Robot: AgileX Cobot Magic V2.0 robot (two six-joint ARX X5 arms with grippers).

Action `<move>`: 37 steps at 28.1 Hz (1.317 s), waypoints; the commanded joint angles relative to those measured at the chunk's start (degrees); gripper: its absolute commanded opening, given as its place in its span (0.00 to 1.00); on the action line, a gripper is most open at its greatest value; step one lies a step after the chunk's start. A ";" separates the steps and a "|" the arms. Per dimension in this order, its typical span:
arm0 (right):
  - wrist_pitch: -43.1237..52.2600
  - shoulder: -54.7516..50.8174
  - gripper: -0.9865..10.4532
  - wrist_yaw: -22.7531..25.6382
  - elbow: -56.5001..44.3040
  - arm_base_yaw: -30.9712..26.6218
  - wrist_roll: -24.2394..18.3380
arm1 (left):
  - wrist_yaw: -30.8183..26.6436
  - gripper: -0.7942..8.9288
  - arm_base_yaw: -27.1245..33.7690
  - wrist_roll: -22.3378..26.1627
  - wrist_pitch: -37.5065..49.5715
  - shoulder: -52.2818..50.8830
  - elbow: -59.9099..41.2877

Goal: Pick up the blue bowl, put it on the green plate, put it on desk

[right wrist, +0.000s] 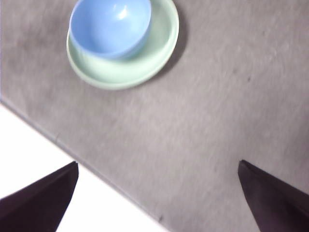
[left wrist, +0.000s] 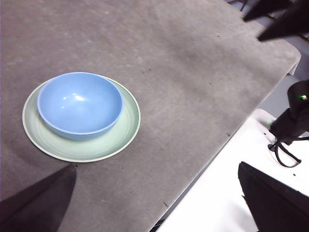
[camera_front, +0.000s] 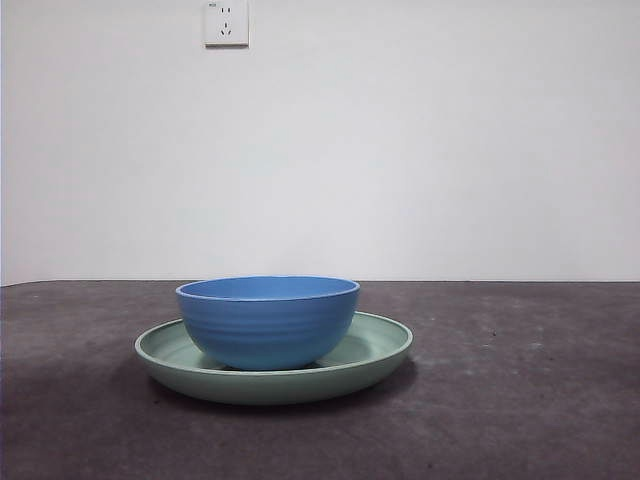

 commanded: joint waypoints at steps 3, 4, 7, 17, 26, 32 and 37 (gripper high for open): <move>0.11 -5.68 0.66 -1.03 -2.75 0.33 -0.83 | -0.35 0.66 -0.61 0.70 0.42 0.07 0.39; 0.13 -6.43 0.66 -1.03 -3.13 0.33 -0.83 | -0.37 0.65 -0.61 0.70 0.42 0.07 0.39; 0.07 -8.20 0.63 -1.03 -3.54 0.33 -0.79 | -0.35 0.48 -0.61 0.70 0.39 0.07 0.39; 0.33 -8.85 0.13 -3.56 -3.50 0.33 -0.24 | -0.31 0.10 -0.61 1.53 0.44 0.04 0.39; 0.33 -8.85 0.13 -3.56 -3.50 0.33 -0.24 | -0.31 0.10 -0.61 1.53 0.44 0.04 0.39; 0.33 -8.85 0.13 -3.56 -3.50 0.33 -0.24 | 0.09 0.10 2.69 1.53 0.92 -1.44 -0.02; 0.33 -8.90 0.13 -3.56 -3.50 0.33 -0.24 | -0.33 0.10 17.14 9.57 2.95 -1.62 -1.36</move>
